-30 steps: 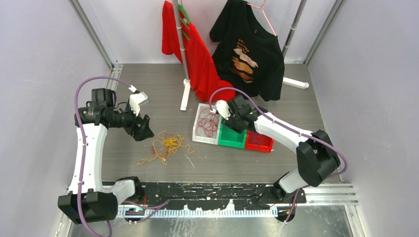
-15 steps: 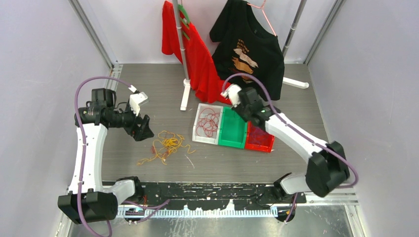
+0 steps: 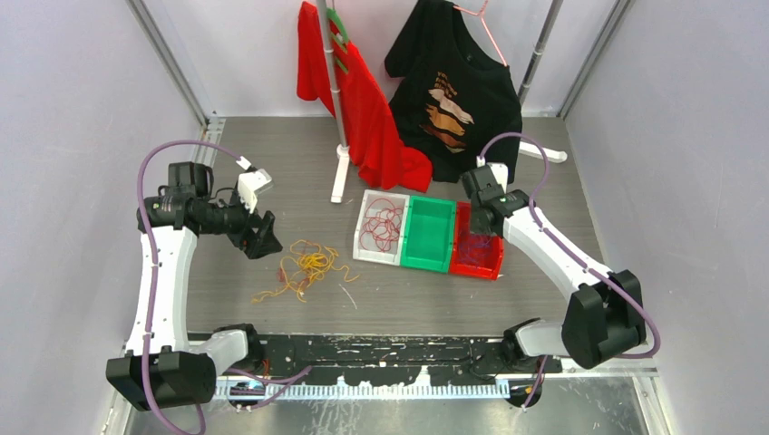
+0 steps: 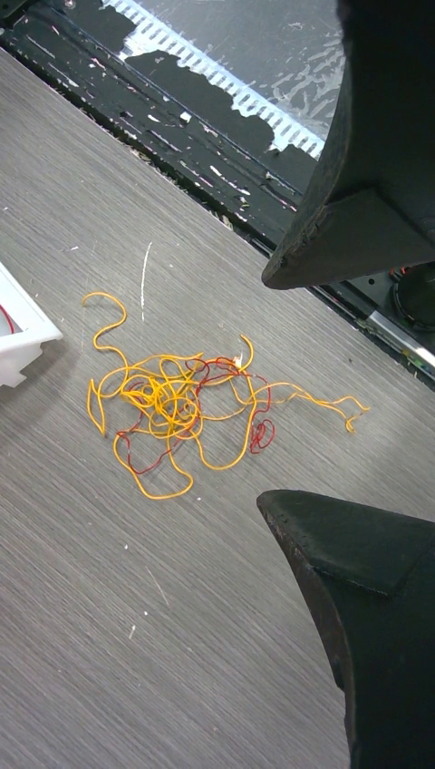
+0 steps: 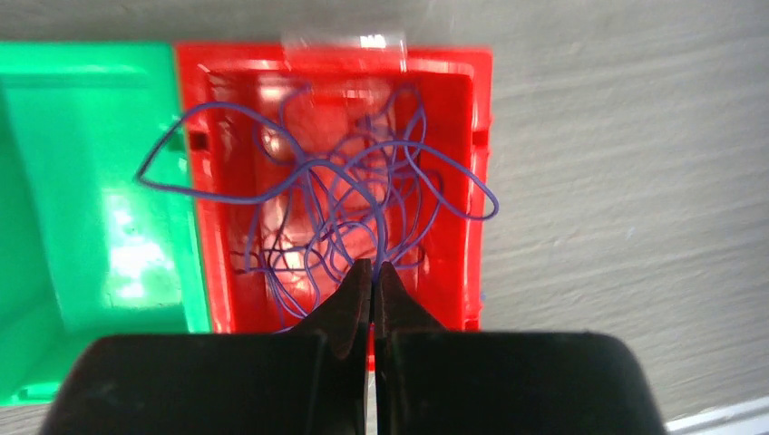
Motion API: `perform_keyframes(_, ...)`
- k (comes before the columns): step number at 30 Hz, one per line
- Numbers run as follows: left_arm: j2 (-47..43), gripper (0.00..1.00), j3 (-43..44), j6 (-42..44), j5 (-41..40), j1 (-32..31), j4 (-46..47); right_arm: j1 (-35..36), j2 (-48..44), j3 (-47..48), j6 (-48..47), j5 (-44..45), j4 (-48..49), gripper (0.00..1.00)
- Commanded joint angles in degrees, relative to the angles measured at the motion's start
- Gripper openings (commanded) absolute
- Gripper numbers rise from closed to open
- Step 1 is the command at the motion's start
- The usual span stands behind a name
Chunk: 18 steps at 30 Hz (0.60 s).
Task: Untangle the cables
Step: Adjust the cable in the bin.
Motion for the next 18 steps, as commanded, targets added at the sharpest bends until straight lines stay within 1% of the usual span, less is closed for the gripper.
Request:
perform_keyframes(1, -0.53, 0.81, 0.73, 1.59, 1.15, -0.22, 0.01, -2.19, 0.55, -4.20, 11.89, -4.68, 1.19, 0.01)
perform_keyframes(5, -0.53, 0.81, 0.63, 2.08, 0.65, -0.19, 0.04, -5.24, 3.31, -4.22, 12.35, -10.41, 2.84, 0.01)
perform_keyframes(9, -0.58, 0.81, 0.41, 1.97, 1.10, -0.23, 0.00, -5.91, 5.84, -3.12, 12.12, -11.33, 3.50, 0.01)
perform_keyframes(13, -0.38, 0.81, 0.23, 1.77, 1.33, -0.24, 0.36, -5.93, 7.98, -4.04, 11.74, -13.19, 5.05, 0.02)
perform_keyframes(16, -0.08, 0.81, -0.04, 1.82, 1.25, -0.24, 0.32, -5.92, 8.09, -4.68, 11.31, -14.86, 6.02, 0.16)
perform_keyframes(18, 0.27, 0.81, -0.19, 2.15, 1.09, -0.20, 0.38, -5.93, 7.03, -4.35, 10.73, -14.61, 5.83, 0.32)
